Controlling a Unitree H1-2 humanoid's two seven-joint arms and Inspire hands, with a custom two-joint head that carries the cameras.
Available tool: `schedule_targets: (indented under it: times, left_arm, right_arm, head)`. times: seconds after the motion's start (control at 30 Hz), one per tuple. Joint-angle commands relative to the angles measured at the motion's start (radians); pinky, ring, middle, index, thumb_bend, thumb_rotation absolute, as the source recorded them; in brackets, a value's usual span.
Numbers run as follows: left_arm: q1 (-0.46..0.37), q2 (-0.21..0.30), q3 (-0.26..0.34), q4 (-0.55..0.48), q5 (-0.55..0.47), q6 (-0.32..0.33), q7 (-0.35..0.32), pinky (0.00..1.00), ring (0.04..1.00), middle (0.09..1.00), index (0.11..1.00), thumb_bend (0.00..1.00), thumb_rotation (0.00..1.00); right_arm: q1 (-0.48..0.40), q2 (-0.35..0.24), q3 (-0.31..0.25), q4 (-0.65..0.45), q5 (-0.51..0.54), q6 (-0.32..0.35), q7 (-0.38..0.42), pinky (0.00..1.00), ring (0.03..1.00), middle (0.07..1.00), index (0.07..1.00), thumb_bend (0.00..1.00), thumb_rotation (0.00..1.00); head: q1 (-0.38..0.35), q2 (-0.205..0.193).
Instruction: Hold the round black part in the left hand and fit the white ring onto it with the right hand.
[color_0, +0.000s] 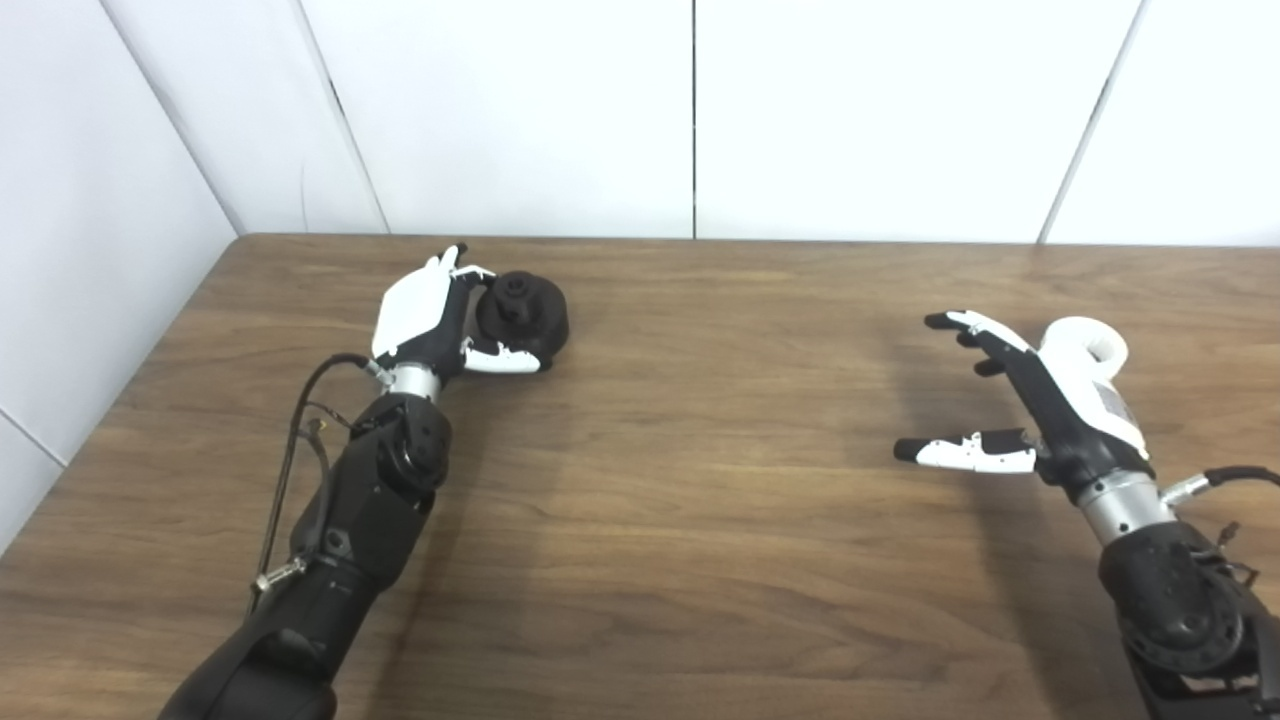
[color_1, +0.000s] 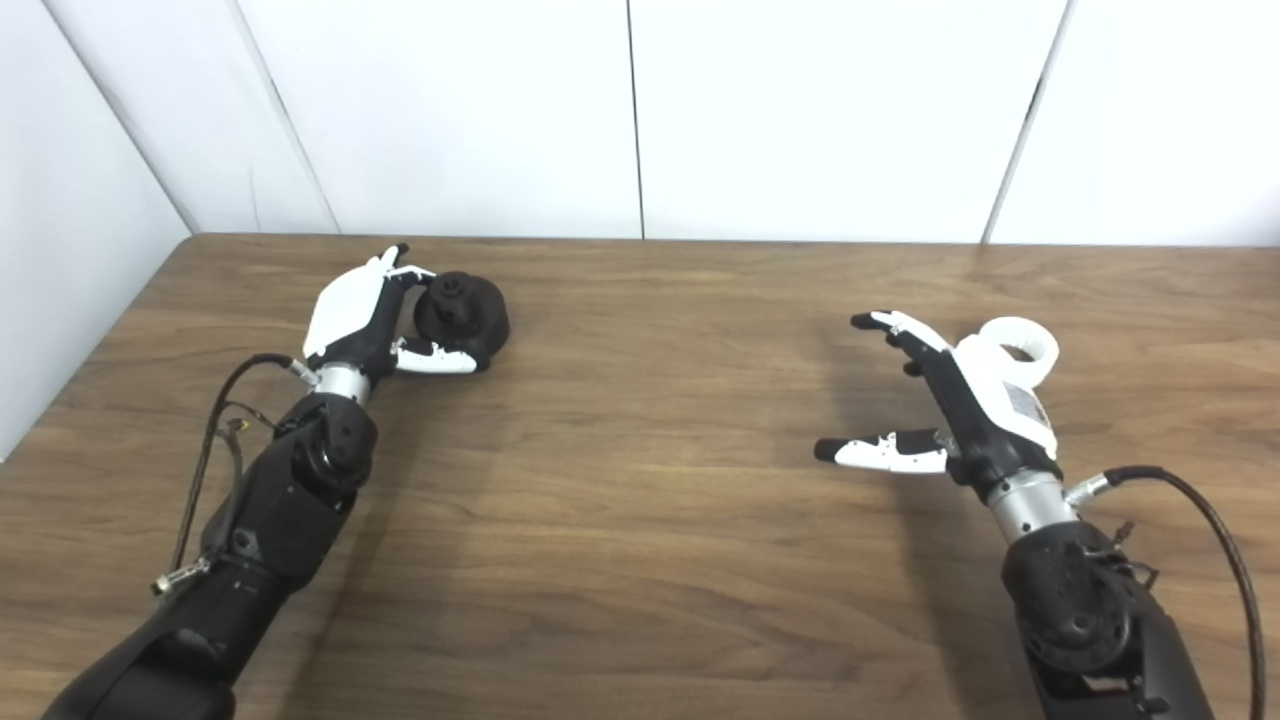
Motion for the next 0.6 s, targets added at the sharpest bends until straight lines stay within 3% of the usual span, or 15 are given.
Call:
schedule_targets:
  times: [0.0,0.23,0.57]
  left_arm:
    - [-0.047,0.018,0.012,-0.015,-0.004,-0.026,0.036,1.0,1.0,1.0,0.658,0.92,0.3]
    - [-0.037,0.021,0.009,-0.017,-0.013,-0.031,0.032,1.0,1.0,1.0,0.648,0.91,0.28]
    - [0.015,-0.004,-0.044,-0.071,-0.036,-0.054,-0.047,1.0,1.0,1.0,0.632,0.9,0.33]
  right_arm:
    - [-0.03,-0.009,-0.012,-0.039,0.002,-0.009,-0.008,0.74,0.851,0.894,0.839,0.88,0.38]
    - [-0.028,-0.006,-0.01,-0.039,0.007,-0.013,-0.01,0.74,0.85,0.894,0.839,0.88,0.37]
    - [-0.028,-0.001,-0.009,-0.062,-0.001,0.009,-0.004,0.74,0.857,0.898,0.842,0.87,0.36]
  head:
    - [0.003,0.002]
    - [-0.001,0.006]
    - [-0.018,0.013]
